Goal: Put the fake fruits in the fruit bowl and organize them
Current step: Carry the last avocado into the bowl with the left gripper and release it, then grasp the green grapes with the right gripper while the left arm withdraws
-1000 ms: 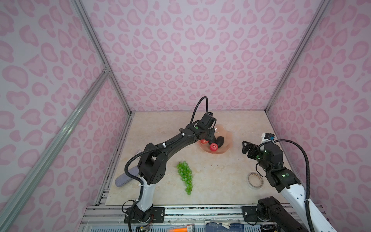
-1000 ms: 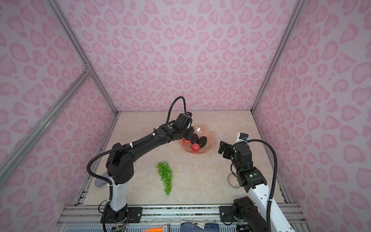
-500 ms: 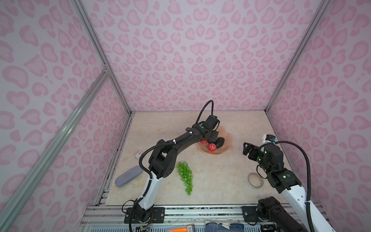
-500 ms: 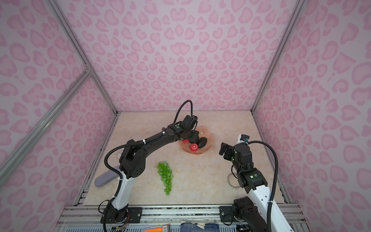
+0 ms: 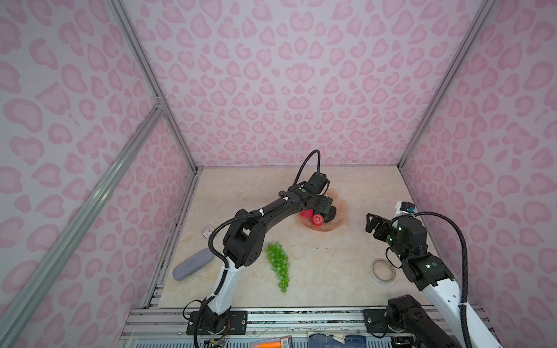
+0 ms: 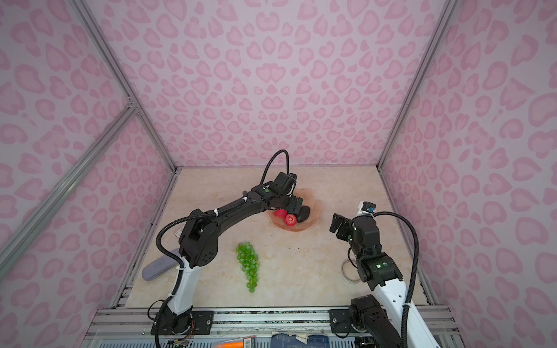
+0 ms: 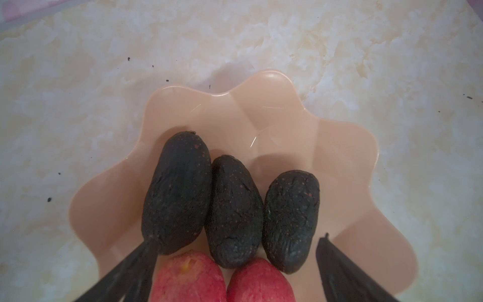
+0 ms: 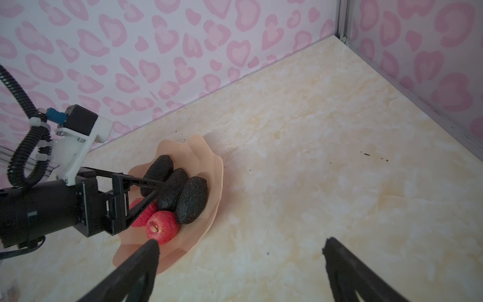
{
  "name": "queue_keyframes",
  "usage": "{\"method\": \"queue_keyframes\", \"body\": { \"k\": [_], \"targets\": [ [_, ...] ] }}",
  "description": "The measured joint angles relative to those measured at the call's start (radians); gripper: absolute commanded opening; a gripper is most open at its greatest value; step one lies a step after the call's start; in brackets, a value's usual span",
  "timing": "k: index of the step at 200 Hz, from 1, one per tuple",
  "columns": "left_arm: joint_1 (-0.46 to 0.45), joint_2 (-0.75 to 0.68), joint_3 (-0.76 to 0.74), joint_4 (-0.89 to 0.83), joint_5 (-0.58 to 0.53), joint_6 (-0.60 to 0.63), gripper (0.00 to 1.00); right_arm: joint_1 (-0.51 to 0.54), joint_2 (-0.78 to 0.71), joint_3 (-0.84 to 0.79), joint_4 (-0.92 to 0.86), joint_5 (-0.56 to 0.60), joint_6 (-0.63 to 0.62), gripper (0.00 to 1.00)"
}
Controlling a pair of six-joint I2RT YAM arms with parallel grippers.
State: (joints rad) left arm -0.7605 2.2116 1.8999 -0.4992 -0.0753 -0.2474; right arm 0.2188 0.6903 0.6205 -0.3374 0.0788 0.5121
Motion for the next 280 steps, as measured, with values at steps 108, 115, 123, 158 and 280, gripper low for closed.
{"method": "queue_keyframes", "body": {
  "k": [108, 115, 123, 158, 280],
  "targets": [
    [0.0, -0.217, -0.323, 0.218, -0.119, 0.084, 0.96, -0.008, 0.034, 0.001, 0.005, 0.003, -0.01, 0.98],
    [0.0, -0.26, -0.353, 0.236, -0.134, 0.096, 0.96, -0.008, 0.039, 0.002, 0.006, 0.002, -0.011, 0.98],
    [0.0, -0.322, -0.392, 0.261, -0.149, 0.111, 0.96, -0.008, 0.046, 0.005, 0.01, 0.002, -0.011, 0.98],
    [0.0, -0.716, -0.512, 0.327, -0.198, 0.151, 0.96, -0.008, 0.076, 0.016, 0.034, -0.017, -0.031, 0.98],
    [0.13, -1.299, -1.091, 0.353, -0.349, 0.034, 0.96, 0.542, 0.309, 0.04, 0.139, 0.027, 0.007, 0.95]
  ]
}}
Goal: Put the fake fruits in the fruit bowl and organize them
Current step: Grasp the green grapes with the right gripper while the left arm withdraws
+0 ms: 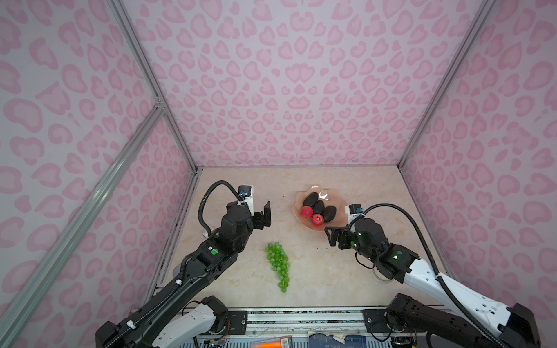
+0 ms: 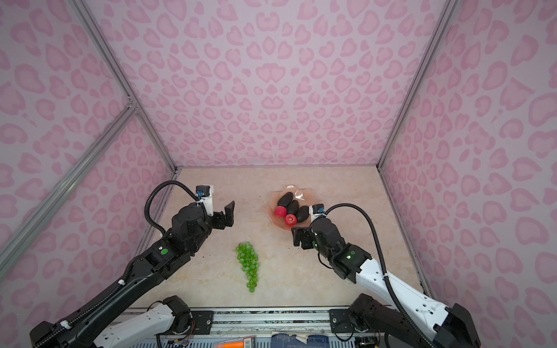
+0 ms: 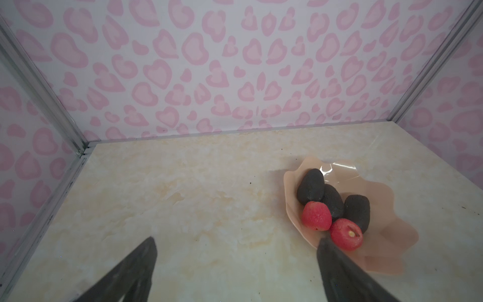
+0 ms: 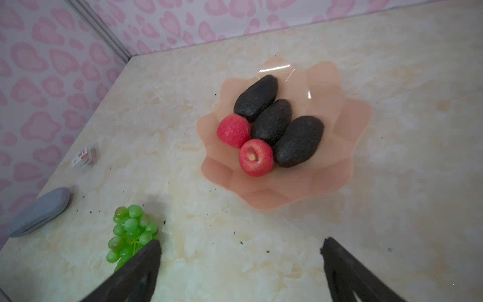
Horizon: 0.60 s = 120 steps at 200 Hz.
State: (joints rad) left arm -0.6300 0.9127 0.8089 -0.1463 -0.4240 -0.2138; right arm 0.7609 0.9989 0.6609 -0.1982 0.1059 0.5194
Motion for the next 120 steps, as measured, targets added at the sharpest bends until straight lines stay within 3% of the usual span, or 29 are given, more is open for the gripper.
{"method": "queue_keyframes", "body": {
  "k": [49, 120],
  "targets": [
    [0.042, -0.131, -0.158, -0.054, -0.029, -0.085, 0.96, 0.248, 0.336, 0.132, 0.097, 0.01, 0.051, 0.93],
    [0.076, -0.321, -0.264, -0.133, -0.032, -0.168, 0.96, 0.338, 0.745, 0.356, 0.178, -0.078, 0.064, 0.9]
  ]
}}
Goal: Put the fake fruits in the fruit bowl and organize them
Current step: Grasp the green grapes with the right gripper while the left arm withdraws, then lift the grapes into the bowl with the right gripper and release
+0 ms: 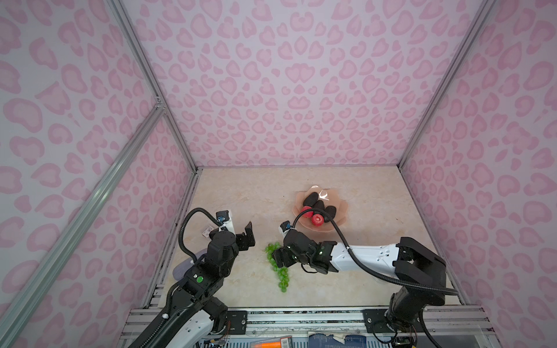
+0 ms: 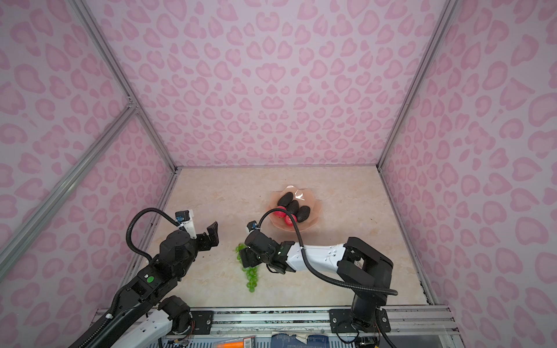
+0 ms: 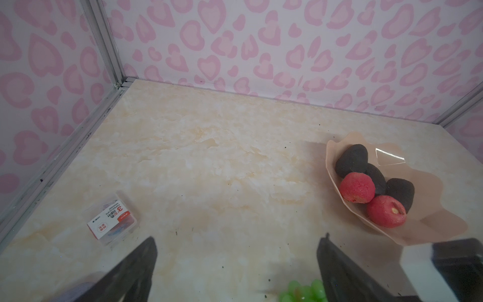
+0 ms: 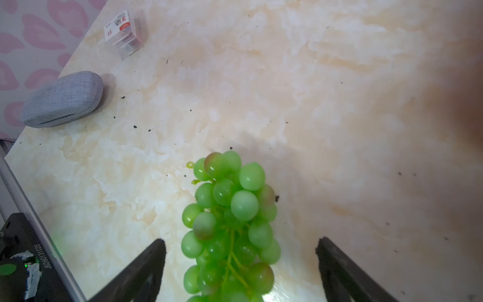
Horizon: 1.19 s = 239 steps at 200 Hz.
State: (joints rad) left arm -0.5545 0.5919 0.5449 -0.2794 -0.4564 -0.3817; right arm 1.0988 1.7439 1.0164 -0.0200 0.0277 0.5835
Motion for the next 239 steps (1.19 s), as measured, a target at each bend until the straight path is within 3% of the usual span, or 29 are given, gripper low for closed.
{"method": "queue_keyframes", "body": {
  "k": [46, 91, 123, 199, 239],
  "targets": [
    [0.003, -0.033, -0.006, -0.028, 0.016, -0.036, 0.96, 0.007, 0.164, 0.102, -0.021, -0.028, -0.001, 0.81],
    [0.003, -0.04, -0.008, -0.034, 0.023, -0.04, 0.96, 0.006, 0.201, 0.135, -0.028, 0.0, 0.0, 0.43],
    [0.003, -0.041, -0.008, -0.034, 0.028, -0.039, 0.96, 0.001, 0.155, 0.09, 0.006, 0.002, 0.007, 0.3],
    [0.005, -0.027, -0.002, -0.032, 0.049, -0.035, 0.96, -0.023, -0.122, 0.036, 0.008, 0.087, 0.007, 0.26],
    [0.005, -0.009, 0.008, -0.017, 0.068, -0.035, 0.96, -0.142, -0.303, 0.04, -0.062, 0.14, -0.008, 0.27]
  ]
}}
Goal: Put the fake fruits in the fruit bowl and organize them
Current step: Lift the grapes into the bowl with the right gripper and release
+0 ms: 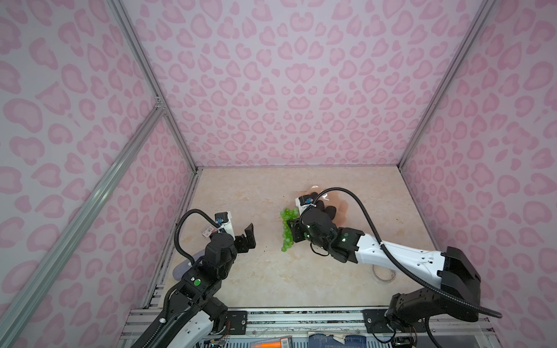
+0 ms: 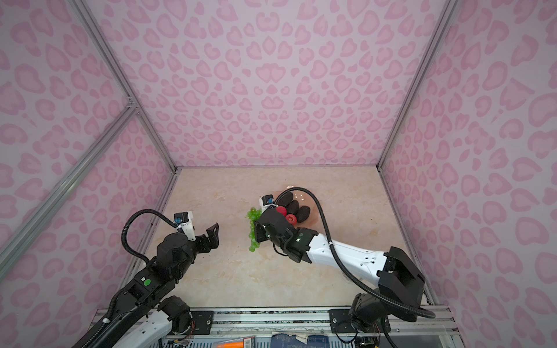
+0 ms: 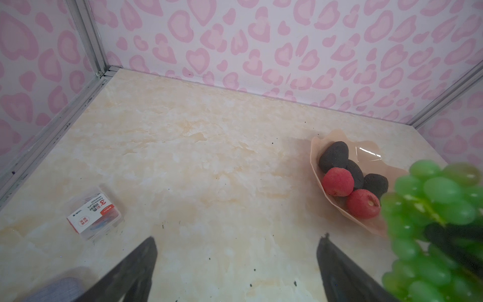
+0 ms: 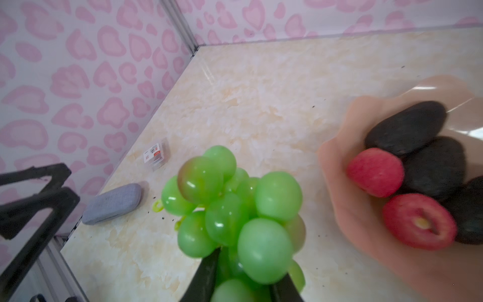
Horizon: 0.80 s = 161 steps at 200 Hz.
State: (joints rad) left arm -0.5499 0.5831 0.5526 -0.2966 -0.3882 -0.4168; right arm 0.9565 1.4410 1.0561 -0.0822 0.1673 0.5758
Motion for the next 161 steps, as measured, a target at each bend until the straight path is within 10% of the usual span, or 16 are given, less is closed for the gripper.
{"method": "queue_keyframes", "body": {
  "k": [131, 161],
  "targets": [
    [0.0, 0.076, 0.033, 0.037, 0.026, 0.011, 0.96, -0.505, -0.002, -0.112, -0.021, -0.161, -0.095, 0.31],
    [0.0, 0.093, 0.041, 0.044, 0.025, 0.023, 0.96, -0.54, 0.113, -0.092, -0.005, -0.175, -0.108, 0.48]
  ]
}}
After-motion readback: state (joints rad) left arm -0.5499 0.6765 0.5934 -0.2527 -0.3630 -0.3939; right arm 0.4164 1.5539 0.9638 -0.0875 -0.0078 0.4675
